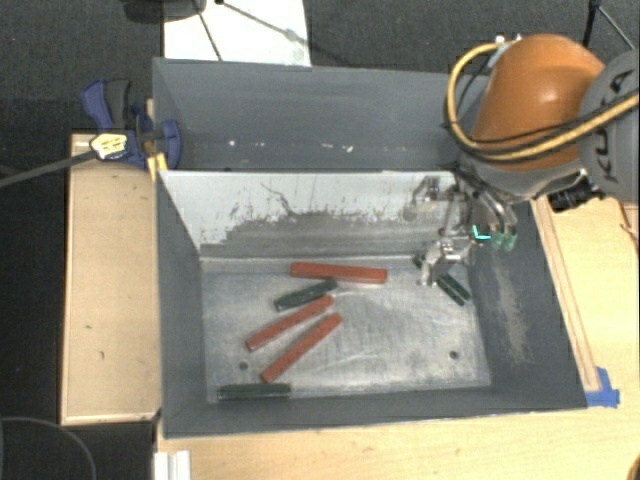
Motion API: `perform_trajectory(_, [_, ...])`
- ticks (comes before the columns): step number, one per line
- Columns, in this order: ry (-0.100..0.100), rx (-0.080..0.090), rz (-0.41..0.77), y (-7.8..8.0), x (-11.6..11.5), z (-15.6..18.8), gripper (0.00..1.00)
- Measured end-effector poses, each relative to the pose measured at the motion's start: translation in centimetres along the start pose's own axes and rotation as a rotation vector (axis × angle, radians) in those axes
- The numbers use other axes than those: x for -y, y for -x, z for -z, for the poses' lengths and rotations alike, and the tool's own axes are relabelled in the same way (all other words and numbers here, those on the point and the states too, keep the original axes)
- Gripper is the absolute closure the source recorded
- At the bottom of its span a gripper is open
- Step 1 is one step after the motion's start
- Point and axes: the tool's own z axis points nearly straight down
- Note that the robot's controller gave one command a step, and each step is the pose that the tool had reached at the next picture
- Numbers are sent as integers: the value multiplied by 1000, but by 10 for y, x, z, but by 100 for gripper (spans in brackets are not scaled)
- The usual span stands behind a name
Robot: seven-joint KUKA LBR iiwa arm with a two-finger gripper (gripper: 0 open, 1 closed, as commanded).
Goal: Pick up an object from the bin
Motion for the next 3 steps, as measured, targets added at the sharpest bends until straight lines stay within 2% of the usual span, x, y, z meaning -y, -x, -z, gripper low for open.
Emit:
perform_trajectory(1, [0, 8, 0, 1, 0, 4, 0])
perform_trajectory(2, [-1, 15, 38, 3, -19, -45, 0])
perform_trajectory(3, [0, 11, 43, -6, -21, -114, 0])
